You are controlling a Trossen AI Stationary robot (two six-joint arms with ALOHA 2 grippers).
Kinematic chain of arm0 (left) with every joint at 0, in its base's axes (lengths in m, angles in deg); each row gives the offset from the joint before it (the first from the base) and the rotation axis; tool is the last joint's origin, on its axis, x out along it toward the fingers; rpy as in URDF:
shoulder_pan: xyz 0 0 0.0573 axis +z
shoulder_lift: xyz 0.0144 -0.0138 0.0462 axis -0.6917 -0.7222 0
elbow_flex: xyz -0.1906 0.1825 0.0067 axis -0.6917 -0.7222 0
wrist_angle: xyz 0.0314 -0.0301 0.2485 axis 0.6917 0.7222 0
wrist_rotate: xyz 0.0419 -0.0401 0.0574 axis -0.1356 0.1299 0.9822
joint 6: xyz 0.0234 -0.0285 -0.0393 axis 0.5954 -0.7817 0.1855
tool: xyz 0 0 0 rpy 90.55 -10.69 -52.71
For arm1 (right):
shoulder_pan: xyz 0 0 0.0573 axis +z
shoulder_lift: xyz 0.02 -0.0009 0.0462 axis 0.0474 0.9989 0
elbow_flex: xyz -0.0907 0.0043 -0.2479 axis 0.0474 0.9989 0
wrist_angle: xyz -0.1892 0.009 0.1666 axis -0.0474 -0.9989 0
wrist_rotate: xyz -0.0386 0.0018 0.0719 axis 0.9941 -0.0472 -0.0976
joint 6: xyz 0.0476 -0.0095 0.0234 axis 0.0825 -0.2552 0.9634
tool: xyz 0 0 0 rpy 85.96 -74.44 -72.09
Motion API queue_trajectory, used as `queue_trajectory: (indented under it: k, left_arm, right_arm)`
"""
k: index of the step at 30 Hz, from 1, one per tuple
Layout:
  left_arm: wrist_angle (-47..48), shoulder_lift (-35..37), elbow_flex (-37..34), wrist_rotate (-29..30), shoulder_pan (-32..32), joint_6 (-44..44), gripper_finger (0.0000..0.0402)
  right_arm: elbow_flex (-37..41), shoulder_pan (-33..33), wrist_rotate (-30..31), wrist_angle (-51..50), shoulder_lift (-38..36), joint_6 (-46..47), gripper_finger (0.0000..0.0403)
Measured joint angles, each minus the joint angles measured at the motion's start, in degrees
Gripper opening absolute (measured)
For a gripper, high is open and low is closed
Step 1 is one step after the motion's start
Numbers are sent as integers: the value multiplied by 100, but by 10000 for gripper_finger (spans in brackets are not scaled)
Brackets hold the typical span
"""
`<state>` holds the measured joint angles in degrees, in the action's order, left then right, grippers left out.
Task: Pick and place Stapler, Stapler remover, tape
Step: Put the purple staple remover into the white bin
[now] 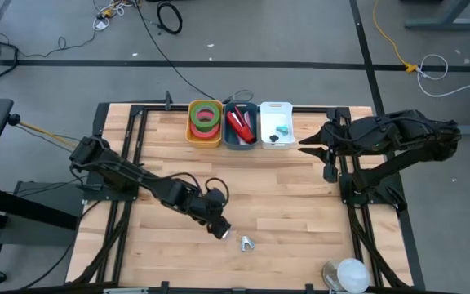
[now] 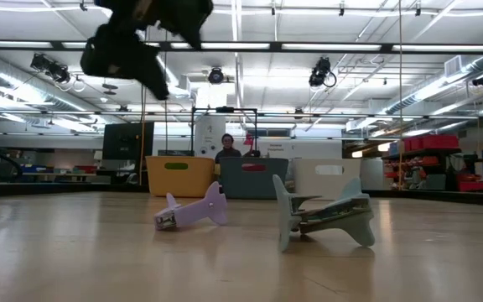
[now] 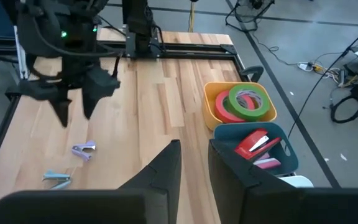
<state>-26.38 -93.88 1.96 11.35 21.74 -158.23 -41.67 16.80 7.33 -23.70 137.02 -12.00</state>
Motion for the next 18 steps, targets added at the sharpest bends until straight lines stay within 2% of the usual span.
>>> queue_trajectory:
  k: [12, 18]
  left_arm:
    - [55, -673, 5, -142, -4, -1409, 258]
    - [-16, -877, 2, -154, -4, -1645, 242]
  right_arm:
    - [50, -1, -55, -85, -2, -131, 81]
    - [50, 0, -51, -138, -3, -214, 81]
